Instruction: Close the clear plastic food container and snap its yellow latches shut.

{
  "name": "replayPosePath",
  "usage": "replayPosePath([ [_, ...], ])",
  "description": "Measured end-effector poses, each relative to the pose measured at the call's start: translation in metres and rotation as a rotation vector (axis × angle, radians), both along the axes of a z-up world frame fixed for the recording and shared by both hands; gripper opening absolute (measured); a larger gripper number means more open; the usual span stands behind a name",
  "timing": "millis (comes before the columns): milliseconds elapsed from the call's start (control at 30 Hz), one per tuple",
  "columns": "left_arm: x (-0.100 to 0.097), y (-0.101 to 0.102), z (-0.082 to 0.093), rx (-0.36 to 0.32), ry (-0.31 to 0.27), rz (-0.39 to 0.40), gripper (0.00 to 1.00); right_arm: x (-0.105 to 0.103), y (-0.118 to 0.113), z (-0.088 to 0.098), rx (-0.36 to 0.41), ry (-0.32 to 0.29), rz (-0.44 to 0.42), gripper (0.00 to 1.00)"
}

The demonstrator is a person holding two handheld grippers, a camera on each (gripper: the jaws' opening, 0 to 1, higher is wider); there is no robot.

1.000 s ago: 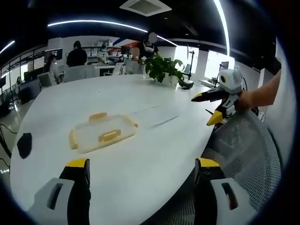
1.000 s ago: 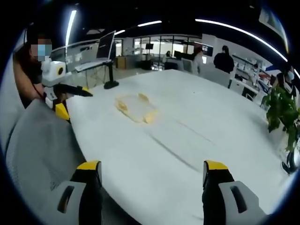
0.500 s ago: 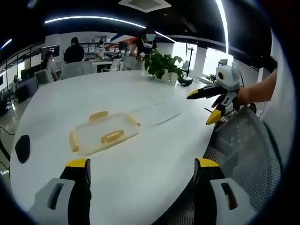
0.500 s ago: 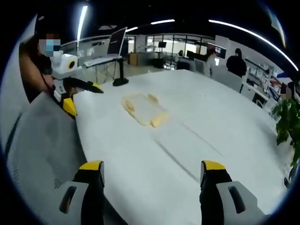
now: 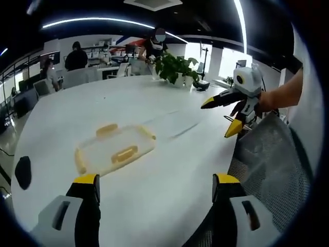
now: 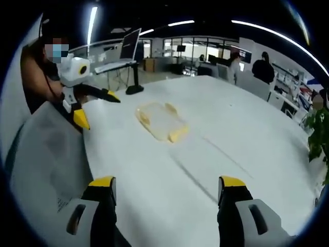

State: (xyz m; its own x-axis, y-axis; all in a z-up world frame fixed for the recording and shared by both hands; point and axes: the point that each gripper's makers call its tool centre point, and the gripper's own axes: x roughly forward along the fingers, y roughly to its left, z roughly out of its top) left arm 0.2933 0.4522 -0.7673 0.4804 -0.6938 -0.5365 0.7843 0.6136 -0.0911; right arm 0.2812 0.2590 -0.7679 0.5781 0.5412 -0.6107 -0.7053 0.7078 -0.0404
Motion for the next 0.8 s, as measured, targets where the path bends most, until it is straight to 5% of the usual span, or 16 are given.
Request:
replayPosePath([
  [800,0.020,0.009,-0.010,0.018,0.008,0.005,0.90,0.023,0.012,0.003,-0.027,-0.017,0.070,0.80],
])
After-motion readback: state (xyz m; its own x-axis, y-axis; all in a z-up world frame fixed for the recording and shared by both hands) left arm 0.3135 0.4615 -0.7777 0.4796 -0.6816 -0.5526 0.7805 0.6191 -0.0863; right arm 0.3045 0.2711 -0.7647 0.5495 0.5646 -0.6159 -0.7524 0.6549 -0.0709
